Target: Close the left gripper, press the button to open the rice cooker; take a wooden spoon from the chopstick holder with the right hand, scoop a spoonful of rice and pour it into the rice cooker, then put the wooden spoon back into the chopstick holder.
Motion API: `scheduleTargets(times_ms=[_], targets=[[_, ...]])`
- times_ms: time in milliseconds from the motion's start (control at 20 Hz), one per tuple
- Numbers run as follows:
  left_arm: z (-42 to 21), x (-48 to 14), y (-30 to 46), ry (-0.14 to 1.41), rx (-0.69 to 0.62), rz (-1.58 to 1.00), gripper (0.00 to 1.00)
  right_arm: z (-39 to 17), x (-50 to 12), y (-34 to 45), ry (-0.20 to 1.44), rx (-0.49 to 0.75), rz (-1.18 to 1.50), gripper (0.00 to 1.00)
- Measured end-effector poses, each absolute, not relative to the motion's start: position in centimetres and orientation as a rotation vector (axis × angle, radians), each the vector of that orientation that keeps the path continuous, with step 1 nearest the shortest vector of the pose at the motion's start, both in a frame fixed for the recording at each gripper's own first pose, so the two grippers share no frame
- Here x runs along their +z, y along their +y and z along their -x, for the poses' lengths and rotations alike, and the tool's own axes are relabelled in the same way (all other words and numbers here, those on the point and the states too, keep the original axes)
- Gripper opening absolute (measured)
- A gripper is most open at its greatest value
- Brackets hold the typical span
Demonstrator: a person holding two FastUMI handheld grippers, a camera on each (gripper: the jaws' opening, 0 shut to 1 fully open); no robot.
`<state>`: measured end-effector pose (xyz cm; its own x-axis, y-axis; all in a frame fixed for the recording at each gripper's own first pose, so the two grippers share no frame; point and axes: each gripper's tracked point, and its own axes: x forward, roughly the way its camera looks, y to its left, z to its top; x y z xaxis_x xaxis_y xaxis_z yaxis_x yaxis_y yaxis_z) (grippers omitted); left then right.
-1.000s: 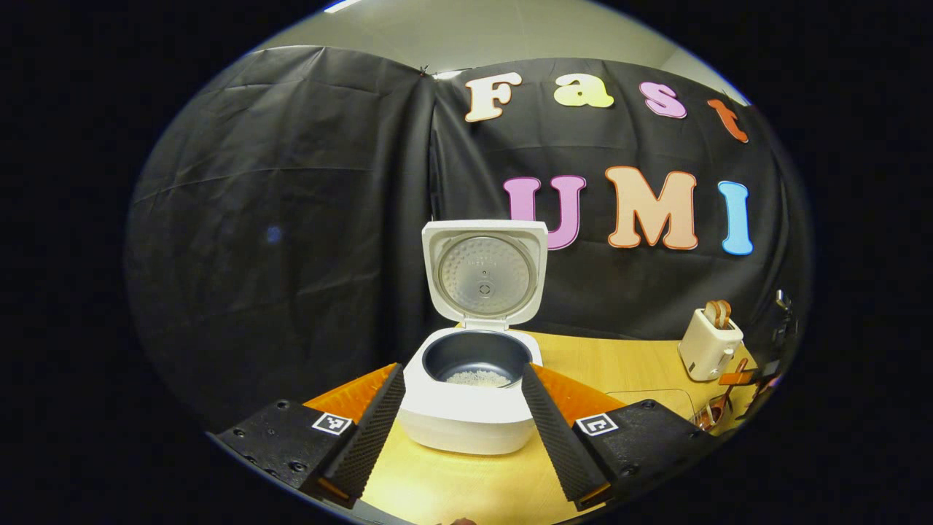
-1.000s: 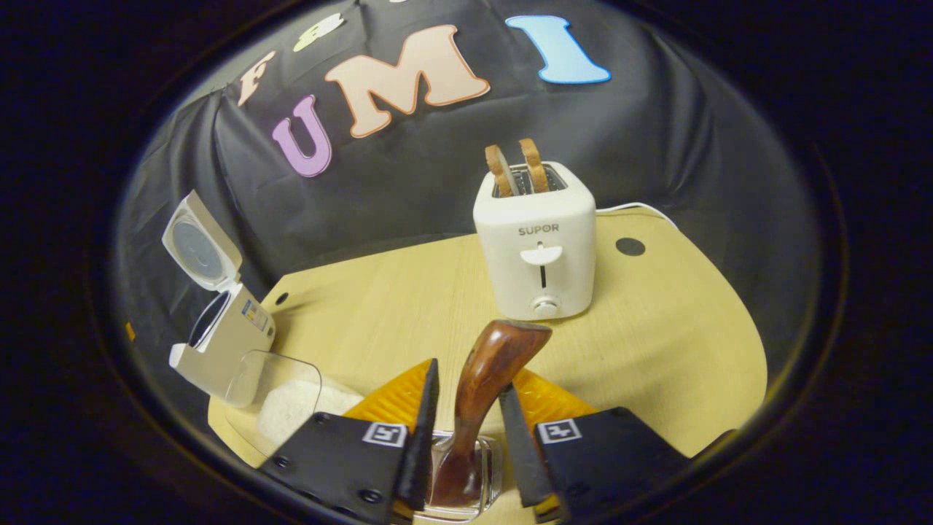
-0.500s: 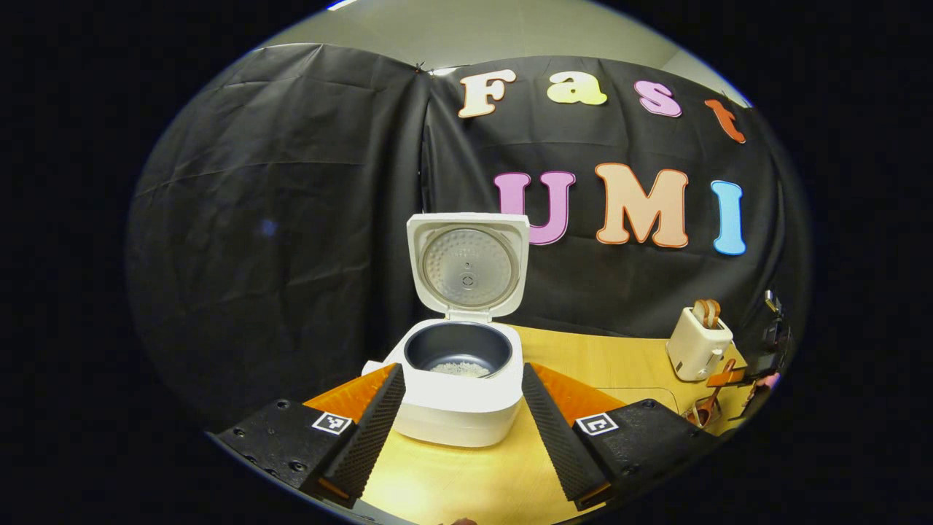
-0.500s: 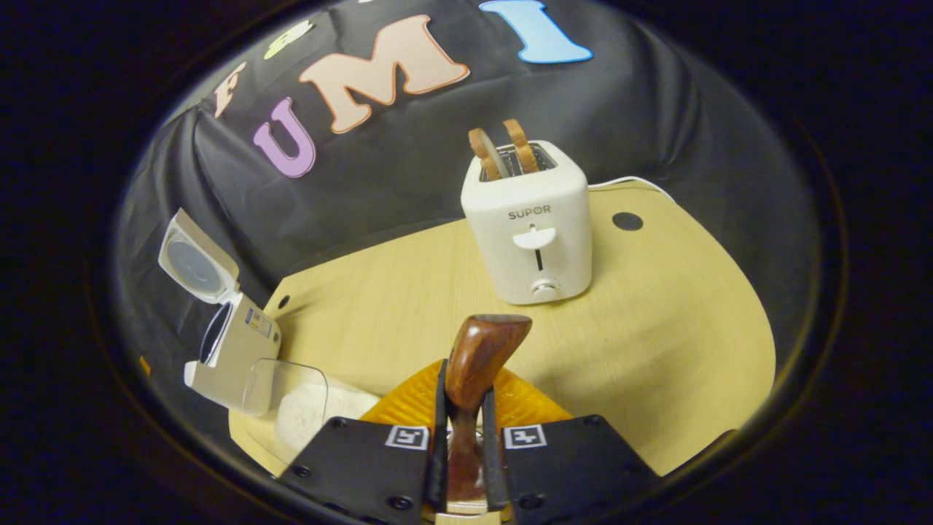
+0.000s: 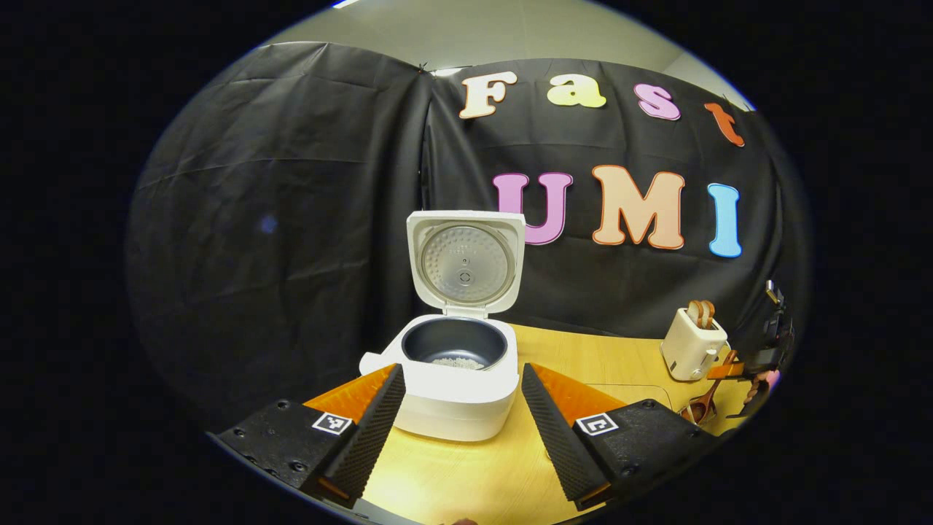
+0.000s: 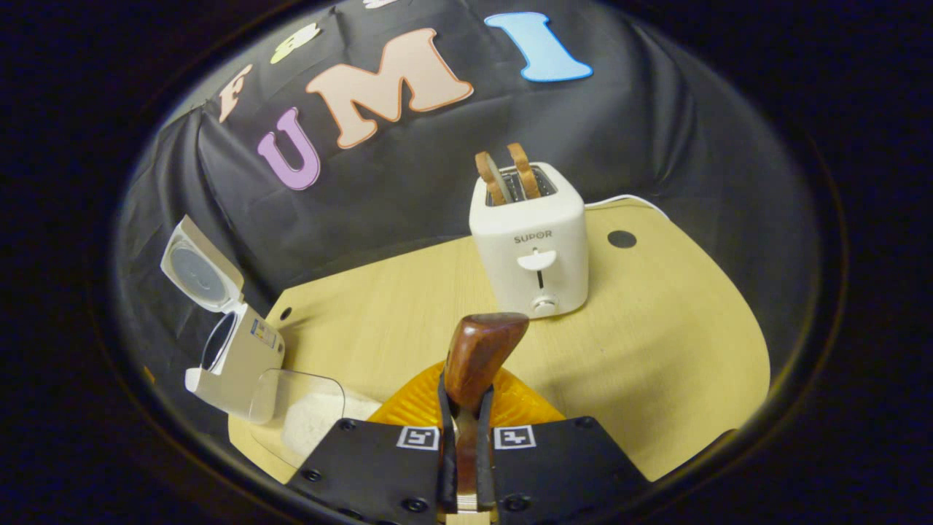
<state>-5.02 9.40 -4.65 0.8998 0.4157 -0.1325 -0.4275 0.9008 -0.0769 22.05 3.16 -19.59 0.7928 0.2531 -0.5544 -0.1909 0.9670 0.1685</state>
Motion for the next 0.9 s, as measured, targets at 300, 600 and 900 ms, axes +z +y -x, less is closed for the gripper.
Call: scheduleTargets(times_ms=[300, 600, 900], targets=[[3.3, -4.7, 11.2, 0.113, 0.343, 0.123, 0.95, -20.3, -15.2, 2.8, 0.496, 0.153, -0.099, 0.13], [1.1, -4.6, 12.6, 0.125, 0.202, 0.136, 0.94, -17.0, -9.5, 4.2, 0.374, 0.083, -0.134, 0.13], [0.1, -4.3, 14.1, 0.120, 0.124, 0.112, 0.94, -14.0, -5.1, 9.9, 0.282, 0.131, -0.157, 0.13]])
